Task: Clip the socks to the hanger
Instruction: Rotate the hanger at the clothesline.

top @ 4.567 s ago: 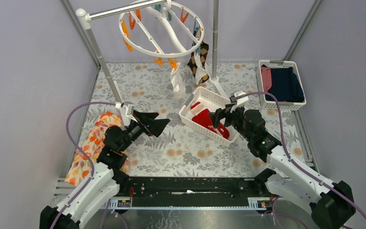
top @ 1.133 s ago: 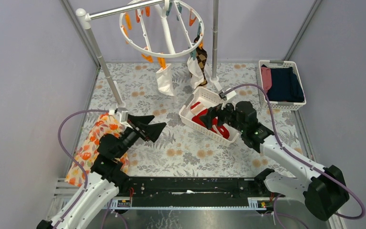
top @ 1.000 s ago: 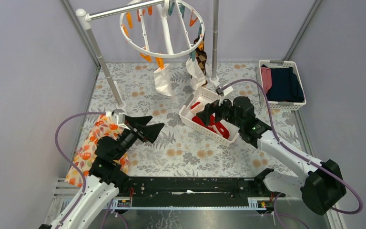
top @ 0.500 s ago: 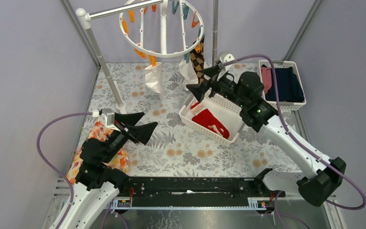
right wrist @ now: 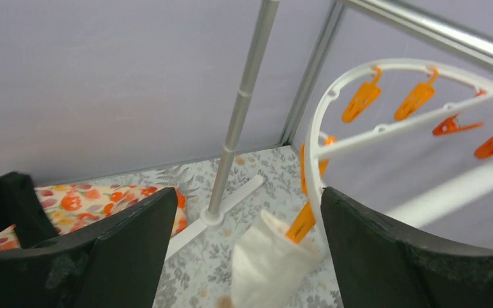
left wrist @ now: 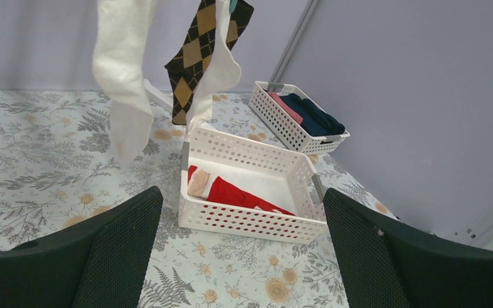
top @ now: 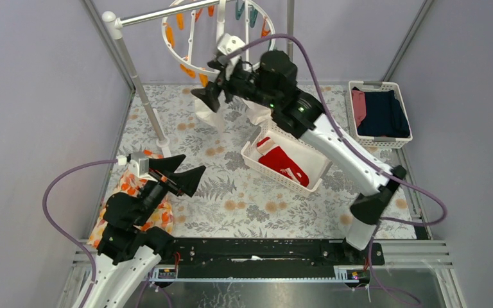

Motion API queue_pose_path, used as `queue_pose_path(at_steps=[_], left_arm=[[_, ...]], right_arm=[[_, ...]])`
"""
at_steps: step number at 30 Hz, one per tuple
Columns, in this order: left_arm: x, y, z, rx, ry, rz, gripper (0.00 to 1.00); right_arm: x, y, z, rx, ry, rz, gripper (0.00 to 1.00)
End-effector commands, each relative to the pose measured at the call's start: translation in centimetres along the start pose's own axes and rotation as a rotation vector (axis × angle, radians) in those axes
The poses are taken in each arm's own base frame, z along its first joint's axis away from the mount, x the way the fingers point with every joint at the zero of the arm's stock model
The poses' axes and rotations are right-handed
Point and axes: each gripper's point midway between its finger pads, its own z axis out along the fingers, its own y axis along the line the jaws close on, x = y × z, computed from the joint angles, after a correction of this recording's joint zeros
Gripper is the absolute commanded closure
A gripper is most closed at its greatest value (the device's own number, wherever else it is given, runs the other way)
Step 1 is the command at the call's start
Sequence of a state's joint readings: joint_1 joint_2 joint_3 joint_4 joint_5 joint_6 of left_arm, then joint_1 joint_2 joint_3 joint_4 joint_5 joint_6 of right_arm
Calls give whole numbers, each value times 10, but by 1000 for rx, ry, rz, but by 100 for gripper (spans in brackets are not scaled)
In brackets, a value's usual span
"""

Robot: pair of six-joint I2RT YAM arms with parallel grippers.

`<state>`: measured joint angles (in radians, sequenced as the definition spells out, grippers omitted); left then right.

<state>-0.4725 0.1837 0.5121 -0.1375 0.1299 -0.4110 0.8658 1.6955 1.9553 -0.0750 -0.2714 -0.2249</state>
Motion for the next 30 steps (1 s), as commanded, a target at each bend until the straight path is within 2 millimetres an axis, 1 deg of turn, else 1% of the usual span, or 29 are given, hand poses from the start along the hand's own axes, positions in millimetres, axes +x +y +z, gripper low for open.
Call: queue_pose_path(at_steps=[1,4,7,10,14,16,19,23,26,30], left_arm=[[-5,4,-3,-25,-12,21,1],[-4,3,-3,-20,-7,19,1],[-3,2,-4,-14,-6,16,1],[-3,1,-4,-8,-5,12,1],[-2,0,-3,-2,-3,10,1],[-1,0,-2,-1,-1,8,1],[-1,-1,-2,2,-2,-1,1],[1,-1,-2,3,-2,-6,1],[1,-1,-1,5,-1,-7,1],[2,-1,-1,7,2,-9,1]], right_arm=[[4,-10,29,-2,90,-121,14],[12,-15,43,10,126,-149,20],[19,-23,49,55,131,-167,28],[21,-28,47,83,134,-189,33],[28,-37,44,118,172,-223,39],[32,-42,42,145,193,-246,45],[37,-49,37,178,218,-273,55],[38,-69,24,291,251,-316,64],[33,-76,11,344,253,-335,67],[25,-87,-10,415,241,-356,68]])
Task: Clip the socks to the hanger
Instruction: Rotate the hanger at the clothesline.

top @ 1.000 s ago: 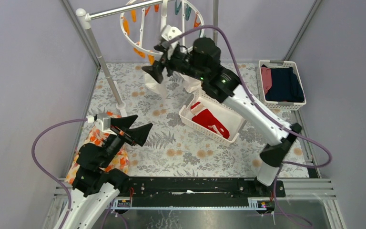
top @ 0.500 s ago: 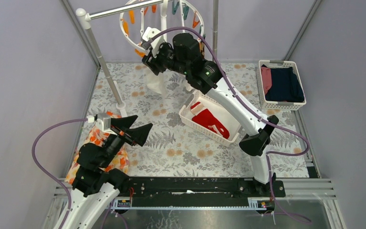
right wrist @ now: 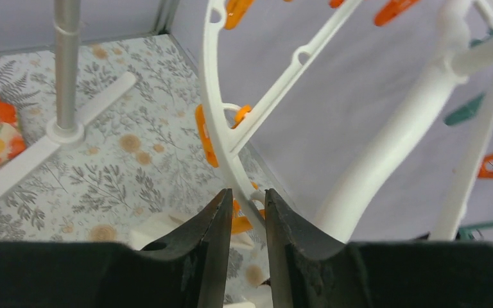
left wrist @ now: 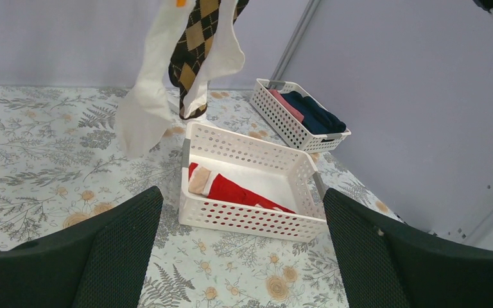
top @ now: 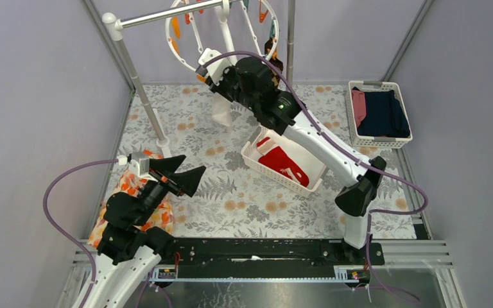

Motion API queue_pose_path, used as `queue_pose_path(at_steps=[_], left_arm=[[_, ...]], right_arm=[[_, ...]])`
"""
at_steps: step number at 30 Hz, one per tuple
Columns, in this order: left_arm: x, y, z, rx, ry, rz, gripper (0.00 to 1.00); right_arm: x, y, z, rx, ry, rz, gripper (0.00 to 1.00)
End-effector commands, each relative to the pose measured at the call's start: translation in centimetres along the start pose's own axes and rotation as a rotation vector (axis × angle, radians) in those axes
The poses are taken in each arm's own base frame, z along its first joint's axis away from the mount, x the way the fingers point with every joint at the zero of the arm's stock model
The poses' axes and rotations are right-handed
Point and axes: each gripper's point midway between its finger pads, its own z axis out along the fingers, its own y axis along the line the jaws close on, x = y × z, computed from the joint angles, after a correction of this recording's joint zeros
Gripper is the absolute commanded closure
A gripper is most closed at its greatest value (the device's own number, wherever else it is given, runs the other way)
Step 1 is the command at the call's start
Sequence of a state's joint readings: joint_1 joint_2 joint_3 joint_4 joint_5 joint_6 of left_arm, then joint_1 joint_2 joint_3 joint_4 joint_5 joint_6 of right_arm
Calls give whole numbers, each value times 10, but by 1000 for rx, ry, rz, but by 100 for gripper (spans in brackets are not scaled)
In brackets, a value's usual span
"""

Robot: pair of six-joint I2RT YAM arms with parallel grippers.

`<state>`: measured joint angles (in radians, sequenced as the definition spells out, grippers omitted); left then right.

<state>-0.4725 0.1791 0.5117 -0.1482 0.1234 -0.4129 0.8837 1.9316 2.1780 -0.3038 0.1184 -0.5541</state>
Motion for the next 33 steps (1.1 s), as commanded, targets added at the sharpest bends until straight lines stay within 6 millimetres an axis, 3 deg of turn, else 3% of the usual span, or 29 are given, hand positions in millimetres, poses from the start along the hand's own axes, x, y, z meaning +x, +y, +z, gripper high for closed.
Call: queue_pose_path(at_steps=[1,9,14,26,33], left_arm=[[1,-2,1,15,0,-7,1],[1,-5,6,32,-11,-21,1],[-11,-10,12,50,-57,-49,2],[-50,-5,45,-10,-126,-2,3],[-92,2,63,-91,-231,3,5]], right_arm=[[-38,-53,-49,180,-89,-6,68],[-16,-100,-74,277,-69,35,68],[-1,-128,-82,310,-60,70,68],[26,-171,-84,343,-43,133,66],[42,-195,-85,344,-55,209,65]])
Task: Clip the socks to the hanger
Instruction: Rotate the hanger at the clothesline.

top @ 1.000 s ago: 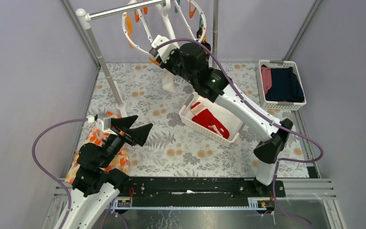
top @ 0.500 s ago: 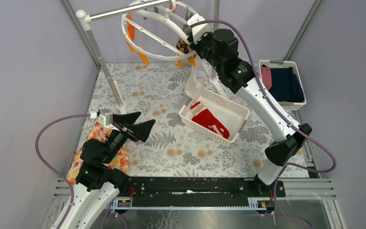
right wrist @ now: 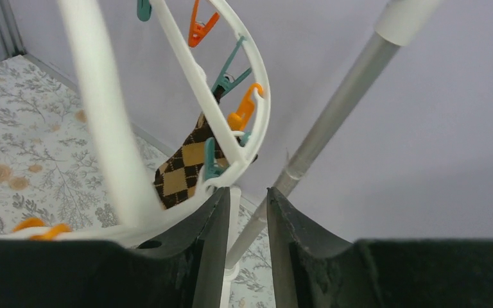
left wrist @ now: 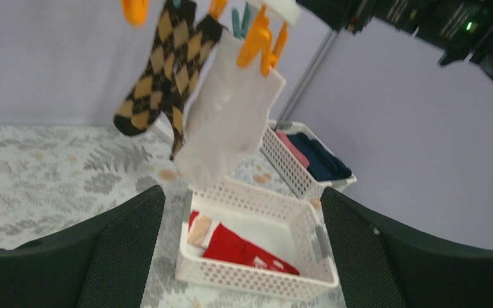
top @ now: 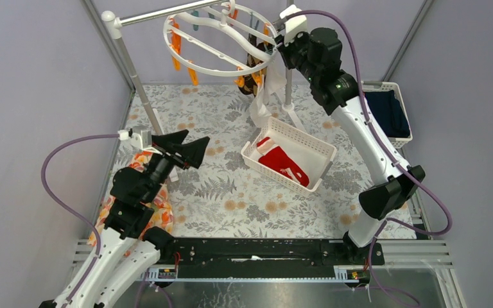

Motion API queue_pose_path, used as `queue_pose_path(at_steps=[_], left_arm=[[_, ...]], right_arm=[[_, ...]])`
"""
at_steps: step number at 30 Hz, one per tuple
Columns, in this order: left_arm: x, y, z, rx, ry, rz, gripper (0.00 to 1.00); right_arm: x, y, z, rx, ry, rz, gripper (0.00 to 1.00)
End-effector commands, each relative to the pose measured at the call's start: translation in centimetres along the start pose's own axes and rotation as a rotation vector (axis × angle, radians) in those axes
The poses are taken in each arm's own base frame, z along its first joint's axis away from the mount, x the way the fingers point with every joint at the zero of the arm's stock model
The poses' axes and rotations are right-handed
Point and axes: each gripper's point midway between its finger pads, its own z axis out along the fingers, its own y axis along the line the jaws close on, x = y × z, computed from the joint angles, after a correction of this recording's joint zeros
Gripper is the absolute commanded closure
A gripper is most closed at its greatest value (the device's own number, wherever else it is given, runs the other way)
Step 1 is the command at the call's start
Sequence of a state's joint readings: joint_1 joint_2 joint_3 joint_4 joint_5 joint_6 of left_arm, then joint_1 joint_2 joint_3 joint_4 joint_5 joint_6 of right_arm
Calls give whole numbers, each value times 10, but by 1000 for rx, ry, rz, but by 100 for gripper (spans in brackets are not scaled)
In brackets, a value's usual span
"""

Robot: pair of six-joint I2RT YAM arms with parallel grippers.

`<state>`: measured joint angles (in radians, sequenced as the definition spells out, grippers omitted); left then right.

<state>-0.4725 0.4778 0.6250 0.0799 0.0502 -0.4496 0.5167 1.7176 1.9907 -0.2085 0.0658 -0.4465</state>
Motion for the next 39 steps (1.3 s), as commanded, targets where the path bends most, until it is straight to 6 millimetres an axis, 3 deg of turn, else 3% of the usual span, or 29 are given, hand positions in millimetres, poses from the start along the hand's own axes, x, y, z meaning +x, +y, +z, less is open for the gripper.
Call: queue_pose_path(at_steps=[1,9,13,17,23,26,31,39], left_arm=[[-57,3,19,-73,-179,32,6],[-136,28,59,-314,-383,-129,1],[-153,42,83,-325,-377,-186,1],[-176,70,85,-324,-423,-284,1],[-172,116,92,-317,-405,-440,3],[-176,130,103,-257,-406,-521,13],[-182,131,128,-156,-373,-575,20],[-172,127,130,-114,-341,-606,28]], right_arm=[[-21,-15,1,-19,-84,81,64],[-19,-14,7,-69,-99,139,63],[-17,-12,8,-91,-106,157,62],[-13,-11,8,-108,-101,167,62],[-11,-12,7,-116,-105,182,62],[-12,-11,5,-124,-110,185,62],[-15,-10,1,-133,-117,188,62],[-22,-7,-7,-155,-141,201,61]])
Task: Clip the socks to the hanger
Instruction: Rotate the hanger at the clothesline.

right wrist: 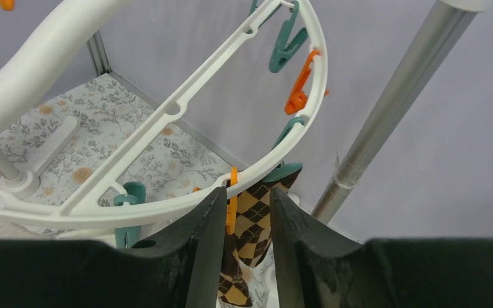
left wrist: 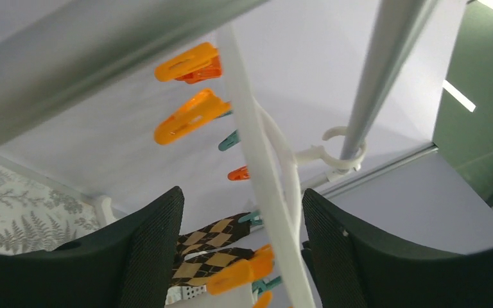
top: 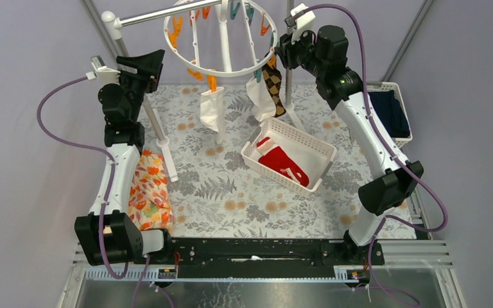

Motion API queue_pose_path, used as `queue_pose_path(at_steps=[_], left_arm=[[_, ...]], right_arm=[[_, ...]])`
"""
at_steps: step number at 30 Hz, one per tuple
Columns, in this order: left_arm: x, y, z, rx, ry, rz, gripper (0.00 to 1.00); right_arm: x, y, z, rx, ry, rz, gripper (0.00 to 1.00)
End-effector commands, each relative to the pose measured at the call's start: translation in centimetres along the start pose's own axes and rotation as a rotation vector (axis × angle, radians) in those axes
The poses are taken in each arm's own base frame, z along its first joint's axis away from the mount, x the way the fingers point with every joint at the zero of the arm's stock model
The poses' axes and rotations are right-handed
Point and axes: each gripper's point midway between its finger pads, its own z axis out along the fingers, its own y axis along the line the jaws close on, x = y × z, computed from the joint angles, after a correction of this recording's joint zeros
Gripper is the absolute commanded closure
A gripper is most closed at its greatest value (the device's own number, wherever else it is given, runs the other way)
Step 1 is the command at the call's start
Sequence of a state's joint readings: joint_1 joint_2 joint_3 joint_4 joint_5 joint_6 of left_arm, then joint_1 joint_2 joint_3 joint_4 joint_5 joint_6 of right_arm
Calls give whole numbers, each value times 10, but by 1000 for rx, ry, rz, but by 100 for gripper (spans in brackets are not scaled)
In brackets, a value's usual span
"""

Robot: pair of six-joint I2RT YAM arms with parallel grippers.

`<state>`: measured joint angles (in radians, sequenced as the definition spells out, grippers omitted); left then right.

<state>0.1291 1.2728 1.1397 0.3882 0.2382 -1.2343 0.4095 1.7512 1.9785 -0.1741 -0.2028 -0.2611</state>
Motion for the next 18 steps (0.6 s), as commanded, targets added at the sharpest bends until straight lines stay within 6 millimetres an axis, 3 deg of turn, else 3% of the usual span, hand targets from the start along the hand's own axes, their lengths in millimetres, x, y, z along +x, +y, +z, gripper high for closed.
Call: queue_pose_path(at_steps=[1,7,13,18], left_arm=[[-2,-45,-8,157,17,-1,28],[7,-52,-11,191,58,-16,34],[22,-43,-8,174,93,-30,40],[36,-43,-6,176,117,-30,59]], right_arm=[[-41,0,-21,-9,-106,5,62],[-45,5,-26,-34,-119,14,61],[-59,10,-40,-49,-158,17,61],[-71,13,-55,-58,-189,11,60]])
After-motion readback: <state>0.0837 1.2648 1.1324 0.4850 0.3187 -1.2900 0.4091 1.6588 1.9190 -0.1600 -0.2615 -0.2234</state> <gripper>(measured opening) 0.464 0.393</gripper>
